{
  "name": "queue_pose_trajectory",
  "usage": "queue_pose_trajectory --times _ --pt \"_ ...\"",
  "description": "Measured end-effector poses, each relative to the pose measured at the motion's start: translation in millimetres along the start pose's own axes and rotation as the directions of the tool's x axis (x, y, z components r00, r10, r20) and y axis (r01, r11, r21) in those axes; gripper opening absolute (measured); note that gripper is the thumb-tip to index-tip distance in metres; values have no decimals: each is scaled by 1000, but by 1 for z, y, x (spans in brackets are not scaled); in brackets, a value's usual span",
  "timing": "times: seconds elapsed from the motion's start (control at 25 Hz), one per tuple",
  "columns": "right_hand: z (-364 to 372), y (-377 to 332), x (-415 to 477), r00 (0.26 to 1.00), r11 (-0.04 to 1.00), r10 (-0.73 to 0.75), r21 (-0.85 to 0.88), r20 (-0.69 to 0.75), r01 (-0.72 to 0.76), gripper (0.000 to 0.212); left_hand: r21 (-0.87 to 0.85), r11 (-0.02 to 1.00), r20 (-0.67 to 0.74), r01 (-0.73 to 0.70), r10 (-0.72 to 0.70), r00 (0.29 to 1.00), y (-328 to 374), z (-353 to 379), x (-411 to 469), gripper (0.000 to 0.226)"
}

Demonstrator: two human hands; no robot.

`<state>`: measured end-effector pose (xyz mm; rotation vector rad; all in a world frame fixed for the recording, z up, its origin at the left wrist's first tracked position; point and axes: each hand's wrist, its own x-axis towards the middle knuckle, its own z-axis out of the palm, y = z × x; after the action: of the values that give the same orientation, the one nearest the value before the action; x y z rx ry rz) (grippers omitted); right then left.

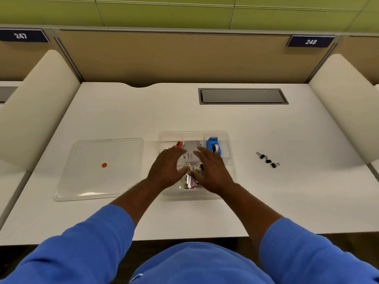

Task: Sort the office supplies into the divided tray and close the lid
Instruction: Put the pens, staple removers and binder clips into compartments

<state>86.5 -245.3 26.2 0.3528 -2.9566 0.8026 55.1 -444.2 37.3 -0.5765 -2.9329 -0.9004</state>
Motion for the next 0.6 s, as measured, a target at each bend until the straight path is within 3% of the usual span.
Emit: queue_pose_trajectory --times 0.24,0.6 --pt "-35 63 -12 1000 1000 16 -4 -4 -16 73 1 1000 34 -6 6 999 55 41 34 63" --pt "-84 182 -57 969 988 153 62 -192 -143 42 -73 997 132 33 -23 991 153 133 86 52"
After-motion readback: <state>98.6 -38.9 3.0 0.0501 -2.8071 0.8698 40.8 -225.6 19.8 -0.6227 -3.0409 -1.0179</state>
